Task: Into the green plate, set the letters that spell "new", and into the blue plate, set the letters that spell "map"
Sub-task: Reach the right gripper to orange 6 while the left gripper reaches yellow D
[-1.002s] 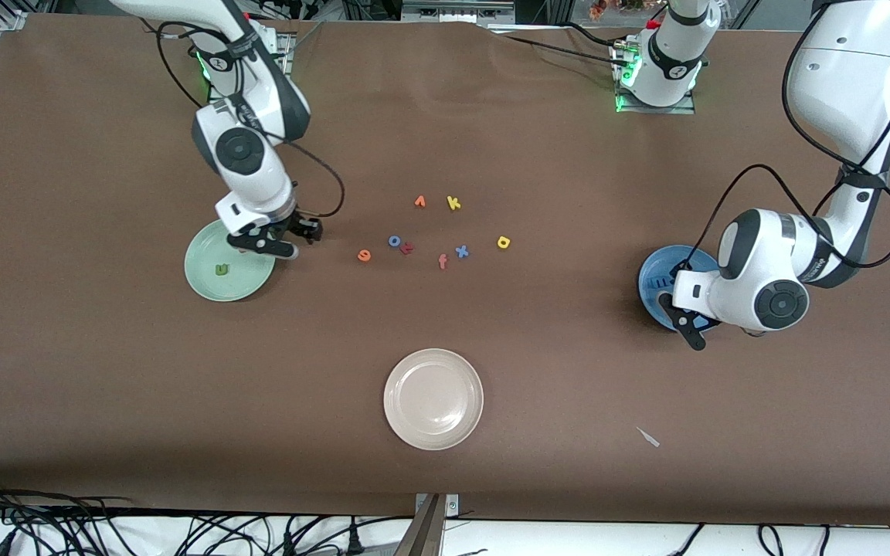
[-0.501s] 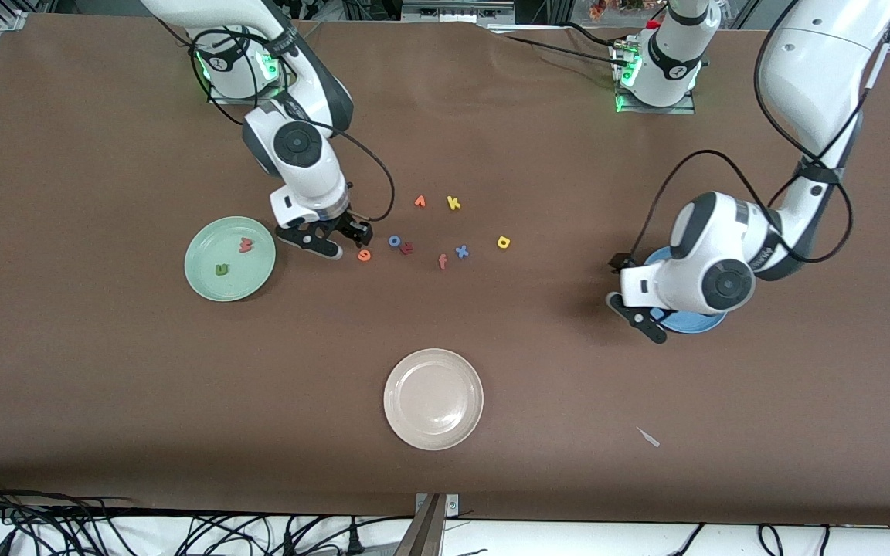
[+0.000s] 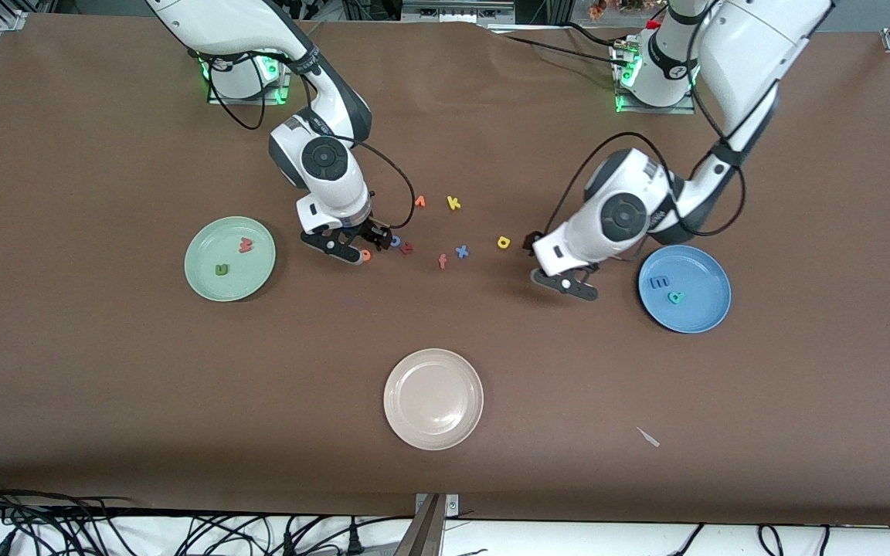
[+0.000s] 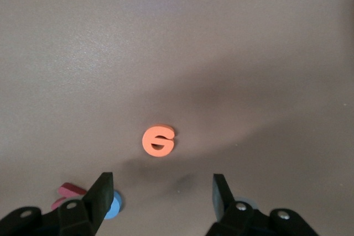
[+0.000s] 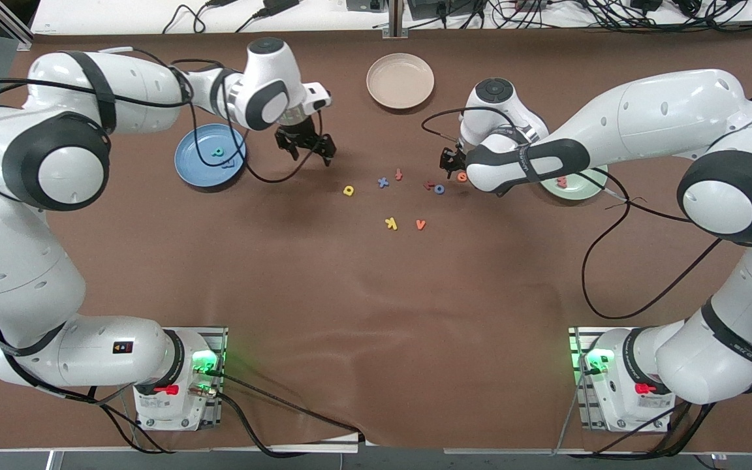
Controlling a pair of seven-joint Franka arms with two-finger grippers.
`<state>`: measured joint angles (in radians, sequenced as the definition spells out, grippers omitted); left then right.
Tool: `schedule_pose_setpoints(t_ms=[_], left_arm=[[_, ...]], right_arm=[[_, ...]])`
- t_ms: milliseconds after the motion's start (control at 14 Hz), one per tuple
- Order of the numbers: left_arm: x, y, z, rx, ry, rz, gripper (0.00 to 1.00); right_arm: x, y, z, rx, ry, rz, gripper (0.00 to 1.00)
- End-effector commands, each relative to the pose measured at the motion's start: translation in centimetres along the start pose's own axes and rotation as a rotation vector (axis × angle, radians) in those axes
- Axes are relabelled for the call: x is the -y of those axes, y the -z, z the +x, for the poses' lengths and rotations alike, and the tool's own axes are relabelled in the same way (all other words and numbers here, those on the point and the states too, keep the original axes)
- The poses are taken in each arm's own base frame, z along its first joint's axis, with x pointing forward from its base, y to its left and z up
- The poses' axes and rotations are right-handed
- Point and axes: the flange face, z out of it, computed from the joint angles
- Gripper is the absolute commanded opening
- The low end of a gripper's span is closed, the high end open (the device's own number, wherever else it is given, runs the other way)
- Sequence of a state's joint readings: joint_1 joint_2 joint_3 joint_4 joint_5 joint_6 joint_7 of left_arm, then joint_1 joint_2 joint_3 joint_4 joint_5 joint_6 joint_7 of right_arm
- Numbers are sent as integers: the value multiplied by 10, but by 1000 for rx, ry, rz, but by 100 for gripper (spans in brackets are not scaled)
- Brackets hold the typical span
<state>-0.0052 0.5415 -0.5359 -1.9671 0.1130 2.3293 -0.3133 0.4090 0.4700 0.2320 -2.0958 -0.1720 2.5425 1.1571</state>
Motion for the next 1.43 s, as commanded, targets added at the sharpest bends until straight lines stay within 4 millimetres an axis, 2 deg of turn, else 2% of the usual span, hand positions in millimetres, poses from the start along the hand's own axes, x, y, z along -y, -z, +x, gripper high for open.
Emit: schedule_pose_setpoints(t_ms=[0,143,215,358,430,573,1002,1289,1360], left_arm=[[-42,-3,-15,-46,86,34,100],[-71,-21,-24,-75,126,81,100],[-75,-29,-26,-89,151,106,100],[-98,-49,-38,-101,172,143,100],[-102,-56,-40,-105,177,143,98],[-105,-60,-38,-106,176,135,98],[-106,-67,-40,-96,168,141,79],[-105,-74,-40,-95,151,154,75],[-105,-77,-41,-94,142,160,73]], right_arm=[[2,-9,1,-15,8,8,81],[-3,-13,9,-34,18,-6,81],[-4,-16,9,-34,25,-12,81],[-4,-18,9,-34,25,-13,80],[-4,-18,9,-34,25,-10,79],[-3,-21,9,-33,25,-5,76],[-4,-29,14,-41,28,4,70],[-4,-33,16,-47,36,3,69],[-4,-33,16,-46,36,2,65]])
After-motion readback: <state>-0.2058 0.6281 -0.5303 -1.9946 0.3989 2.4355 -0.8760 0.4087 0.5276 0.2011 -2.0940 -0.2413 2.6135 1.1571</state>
